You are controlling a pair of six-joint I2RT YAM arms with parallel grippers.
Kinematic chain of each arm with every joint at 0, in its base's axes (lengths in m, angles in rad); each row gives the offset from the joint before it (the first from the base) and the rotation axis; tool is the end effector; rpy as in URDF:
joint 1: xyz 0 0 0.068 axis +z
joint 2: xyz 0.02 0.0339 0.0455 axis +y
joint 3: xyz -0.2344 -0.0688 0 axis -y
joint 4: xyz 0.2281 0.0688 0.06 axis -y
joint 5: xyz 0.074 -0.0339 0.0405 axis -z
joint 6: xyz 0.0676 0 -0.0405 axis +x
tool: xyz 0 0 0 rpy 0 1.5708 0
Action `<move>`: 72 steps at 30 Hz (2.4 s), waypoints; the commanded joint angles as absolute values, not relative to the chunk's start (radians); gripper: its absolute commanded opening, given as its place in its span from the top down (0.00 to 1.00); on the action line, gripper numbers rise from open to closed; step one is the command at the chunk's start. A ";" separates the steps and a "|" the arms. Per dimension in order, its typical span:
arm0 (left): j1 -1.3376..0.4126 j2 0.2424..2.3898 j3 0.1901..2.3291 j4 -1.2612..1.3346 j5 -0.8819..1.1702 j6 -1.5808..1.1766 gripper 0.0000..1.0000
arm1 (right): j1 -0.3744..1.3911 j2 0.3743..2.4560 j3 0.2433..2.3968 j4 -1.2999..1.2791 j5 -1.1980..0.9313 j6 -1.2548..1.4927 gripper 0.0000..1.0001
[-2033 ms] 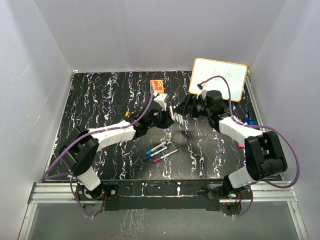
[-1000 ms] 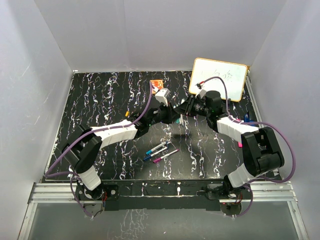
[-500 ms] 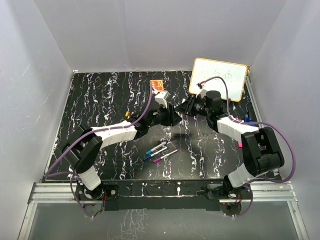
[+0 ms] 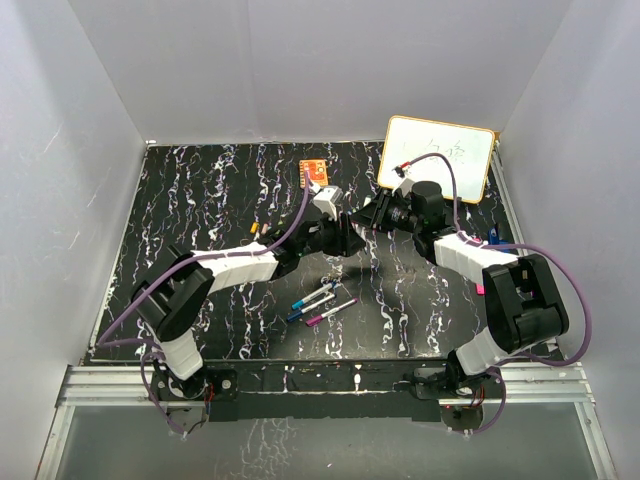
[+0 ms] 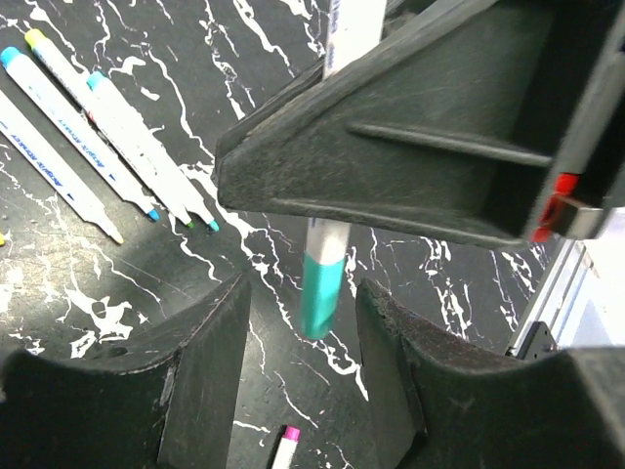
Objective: Open the pen caps
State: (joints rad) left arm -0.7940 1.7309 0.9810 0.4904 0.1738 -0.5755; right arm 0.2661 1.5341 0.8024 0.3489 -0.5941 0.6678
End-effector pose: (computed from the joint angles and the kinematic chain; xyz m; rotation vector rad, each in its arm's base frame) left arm 0.2728 -0.2942 0.1973 0.3465 1.9468 -1.0930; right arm 0.3198 0.1264 0.1914 -0.0063 2.0773 1.1745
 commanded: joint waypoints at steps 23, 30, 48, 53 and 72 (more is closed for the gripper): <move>-0.790 1.730 0.958 0.560 0.202 -0.610 1.00 | 0.260 1.473 0.830 0.399 -0.514 0.660 1.00; -0.790 1.614 0.805 0.476 0.241 -0.645 1.00 | 0.260 1.510 0.929 0.381 -0.416 0.626 1.00; -0.787 1.399 0.713 0.228 0.111 -0.645 1.00 | 0.257 1.507 1.004 0.389 -0.322 0.615 1.00; -0.700 1.490 0.907 -0.016 0.002 -0.521 1.00 | 0.255 1.515 1.081 0.124 -0.318 0.483 1.00; -0.595 1.944 1.364 -0.253 -0.244 -0.278 1.00 | 0.255 1.551 1.084 -0.222 -0.269 0.278 1.00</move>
State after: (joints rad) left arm -0.5938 1.9434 1.2919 -0.1978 -0.1844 -0.3229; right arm 0.2550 1.5658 1.0828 -0.2295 -0.2852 0.3107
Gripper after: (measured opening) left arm 0.149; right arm 0.154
